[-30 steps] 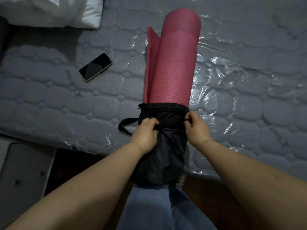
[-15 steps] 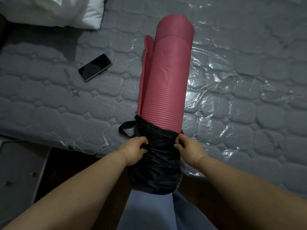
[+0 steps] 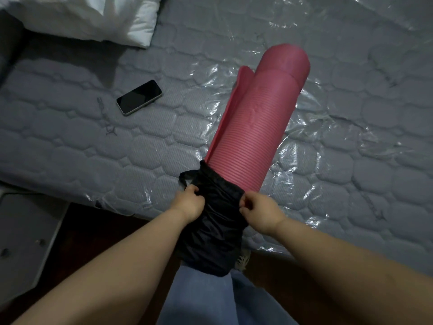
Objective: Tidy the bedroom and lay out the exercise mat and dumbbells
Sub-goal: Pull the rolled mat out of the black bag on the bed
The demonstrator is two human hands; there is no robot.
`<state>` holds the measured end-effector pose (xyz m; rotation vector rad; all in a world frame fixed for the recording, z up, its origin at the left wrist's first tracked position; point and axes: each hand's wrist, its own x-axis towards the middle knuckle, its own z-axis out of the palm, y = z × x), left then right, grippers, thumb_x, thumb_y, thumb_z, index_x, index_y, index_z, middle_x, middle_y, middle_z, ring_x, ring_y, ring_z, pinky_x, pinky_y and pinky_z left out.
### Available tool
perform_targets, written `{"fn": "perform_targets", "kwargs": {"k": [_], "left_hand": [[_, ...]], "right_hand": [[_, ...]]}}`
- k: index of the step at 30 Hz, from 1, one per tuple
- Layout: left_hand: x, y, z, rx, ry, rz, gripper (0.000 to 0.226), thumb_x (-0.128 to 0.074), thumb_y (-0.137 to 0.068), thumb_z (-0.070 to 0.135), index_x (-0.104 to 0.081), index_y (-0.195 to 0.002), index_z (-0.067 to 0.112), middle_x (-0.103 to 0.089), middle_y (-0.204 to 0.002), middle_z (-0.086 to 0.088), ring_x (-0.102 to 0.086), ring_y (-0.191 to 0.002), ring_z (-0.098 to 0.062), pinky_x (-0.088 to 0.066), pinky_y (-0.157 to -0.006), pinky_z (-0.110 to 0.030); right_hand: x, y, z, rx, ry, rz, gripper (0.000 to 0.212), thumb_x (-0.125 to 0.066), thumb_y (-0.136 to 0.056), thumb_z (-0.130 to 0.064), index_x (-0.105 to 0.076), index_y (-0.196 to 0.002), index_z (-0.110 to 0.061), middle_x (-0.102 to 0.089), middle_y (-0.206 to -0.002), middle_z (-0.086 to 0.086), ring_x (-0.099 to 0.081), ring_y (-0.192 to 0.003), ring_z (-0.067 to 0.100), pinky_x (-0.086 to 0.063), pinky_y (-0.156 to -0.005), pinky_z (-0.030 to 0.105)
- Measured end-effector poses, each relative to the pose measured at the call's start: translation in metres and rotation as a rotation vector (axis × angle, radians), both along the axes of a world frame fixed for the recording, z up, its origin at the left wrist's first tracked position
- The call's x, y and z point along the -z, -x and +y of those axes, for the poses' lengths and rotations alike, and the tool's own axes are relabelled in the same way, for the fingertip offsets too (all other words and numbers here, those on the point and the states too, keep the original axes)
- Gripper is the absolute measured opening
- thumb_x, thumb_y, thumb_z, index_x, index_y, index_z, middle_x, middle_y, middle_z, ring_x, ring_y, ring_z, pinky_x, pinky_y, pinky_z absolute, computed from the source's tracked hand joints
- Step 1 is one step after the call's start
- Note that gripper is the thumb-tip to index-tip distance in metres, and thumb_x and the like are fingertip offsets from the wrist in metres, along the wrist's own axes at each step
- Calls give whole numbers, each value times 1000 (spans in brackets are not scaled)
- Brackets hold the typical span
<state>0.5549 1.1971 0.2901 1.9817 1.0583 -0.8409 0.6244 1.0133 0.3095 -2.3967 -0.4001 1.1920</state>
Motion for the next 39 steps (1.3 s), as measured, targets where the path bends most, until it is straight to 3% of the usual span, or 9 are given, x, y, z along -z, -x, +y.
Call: {"fn": "perform_targets", "kwargs": {"k": [5,9,13,19,23,26,29,32,39], "left_hand": [[10,-5,1,-49,-49,34,54,-38,-97,47,-44,-133,7,-54,-130,-16,-50,-121,-33,-37,-98,-32],[20,-7,-2,-82,-95,67,54,-53,-92,37,-39,-133,4,-56,-127,-15,-51,-119,-32,-40,-96,-32],[23,-7,-5,-222,-85,-28,38,-54,-84,13,-46,-121,7,-59,-114,-13,-56,-104,-30,-44,-90,-32],[-9,-15,25,-241,-189,-330,21,-51,-85,7,-46,-102,18,-52,-96,0,-46,-79,-13,-34,-73,-23],[-34,-25,74,-133,-208,-374,32,-50,-90,10,-43,-120,17,-50,-98,1,-46,-80,-11,-36,-72,-26],[-40,-24,106,-90,-161,-245,46,-50,-91,9,-35,-134,15,-53,-108,-4,-49,-88,-16,-42,-79,-29],[-37,-17,122,-24,-183,-166,51,-49,-90,7,-34,-138,13,-53,-121,-9,-54,-102,-23,-47,-89,-34],[-33,-16,125,33,-211,-119,43,-51,-88,11,-42,-130,11,-49,-121,-12,-53,-106,-28,-47,-93,-41],[-19,-35,104,76,-289,-54,56,-50,-85,45,-44,-130,13,-45,-130,-10,-44,-119,-29,-40,-99,-43]], "right_hand": [[1,-36,27,-163,-93,-369,41,-51,-79,-5,-59,-116,-19,-53,-116,7,-46,-111,29,-41,-91,33],[11,-60,50,-458,26,-353,64,-53,-79,-11,-41,-140,-27,-28,-152,-2,-23,-137,25,-27,-109,40],[13,-60,47,-483,166,-376,69,-56,-76,-18,-34,-140,-25,-30,-146,-1,-25,-131,28,-31,-101,45],[0,-53,57,-432,244,-310,81,-57,-82,-17,-11,-149,-18,-31,-141,8,-36,-122,33,-42,-98,46],[-9,-45,93,-357,276,-185,92,-57,-84,-12,6,-151,-21,-35,-137,14,-51,-111,36,-44,-83,41],[-14,-53,120,-335,290,-340,84,-50,-85,-8,2,-150,-16,-53,-118,16,-52,-105,34,-40,-75,40],[-15,-74,139,-417,299,-637,69,-47,-85,-13,-16,-147,-13,-43,-130,20,-39,-119,36,-36,-94,44],[-8,-90,154,-616,336,-537,79,-53,-86,-26,-8,-150,-16,-16,-153,15,-11,-142,36,-9,-114,55],[10,-69,143,-678,389,-497,89,-61,-75,-56,-21,-146,-20,-39,-132,15,-34,-126,35,-16,-111,56]]}}
